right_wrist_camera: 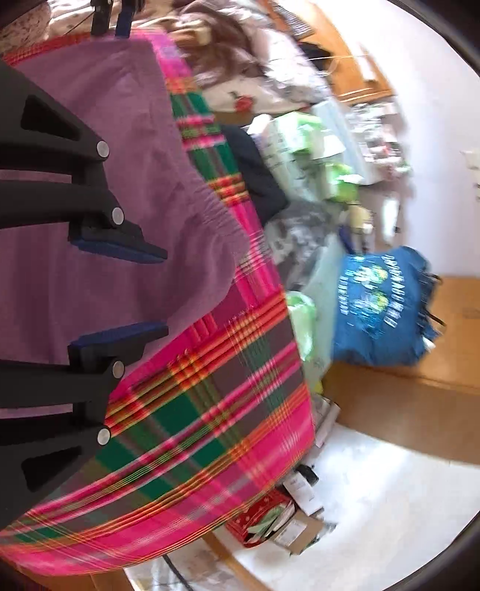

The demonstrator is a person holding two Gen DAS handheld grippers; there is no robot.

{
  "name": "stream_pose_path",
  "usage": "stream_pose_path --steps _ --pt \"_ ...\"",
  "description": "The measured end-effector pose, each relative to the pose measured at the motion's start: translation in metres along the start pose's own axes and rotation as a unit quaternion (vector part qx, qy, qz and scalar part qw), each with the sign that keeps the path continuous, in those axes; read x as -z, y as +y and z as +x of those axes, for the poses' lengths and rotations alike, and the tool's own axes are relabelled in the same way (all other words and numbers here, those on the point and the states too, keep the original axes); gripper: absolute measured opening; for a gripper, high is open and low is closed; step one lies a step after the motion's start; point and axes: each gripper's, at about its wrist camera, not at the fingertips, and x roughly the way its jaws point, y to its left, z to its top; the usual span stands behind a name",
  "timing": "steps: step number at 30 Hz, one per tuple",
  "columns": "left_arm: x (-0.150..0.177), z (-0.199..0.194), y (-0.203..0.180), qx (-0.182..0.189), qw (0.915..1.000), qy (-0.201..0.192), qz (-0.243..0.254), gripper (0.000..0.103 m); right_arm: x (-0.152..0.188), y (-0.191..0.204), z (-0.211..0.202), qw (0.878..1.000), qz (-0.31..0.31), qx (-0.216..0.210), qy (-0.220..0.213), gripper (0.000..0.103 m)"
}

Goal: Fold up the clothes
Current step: 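Grasp the ribbed band with the right gripper while the left gripper grasps it too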

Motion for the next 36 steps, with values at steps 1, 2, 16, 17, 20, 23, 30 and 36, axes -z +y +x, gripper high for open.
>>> stream_pose_path --steps 1,2,16,17,20,23,30,36 --pt "0.000 0.000 0.001 0.004 1.0000 -0.002 -0.006 0.053 -0.003 0.002 0.004 1.000 -0.008 -0.005 0.002 0.034" --pt "-0.001 0.000 0.002 0.005 0.9999 -0.003 -0.009 0.053 -0.006 0.003 0.009 1.000 -0.016 -0.013 0.005 0.034" --pt "-0.014 0.007 0.004 0.027 0.9989 0.005 -0.039 0.053 -0.018 -0.007 0.034 0.998 0.012 -0.057 0.016 0.003" --pt "-0.014 0.007 0.004 0.027 0.9989 0.004 -0.039 0.052 -0.016 -0.010 0.025 0.998 0.016 -0.054 0.006 0.003" --pt "-0.012 0.006 0.003 0.027 0.9990 0.002 -0.035 0.045 -0.011 -0.017 0.001 0.999 0.026 -0.041 -0.020 0.003" --pt "-0.010 0.007 0.001 0.026 0.9994 0.002 -0.025 0.037 0.003 -0.024 -0.030 0.996 0.043 -0.045 -0.062 0.003" --pt "-0.002 0.011 -0.008 0.030 0.9994 0.012 0.010 0.020 0.059 -0.039 -0.058 0.994 0.076 -0.020 -0.080 0.003" --pt "-0.005 0.012 -0.013 0.018 0.9994 0.016 0.024 0.023 0.094 -0.047 -0.055 0.995 0.088 -0.008 -0.055 0.002"
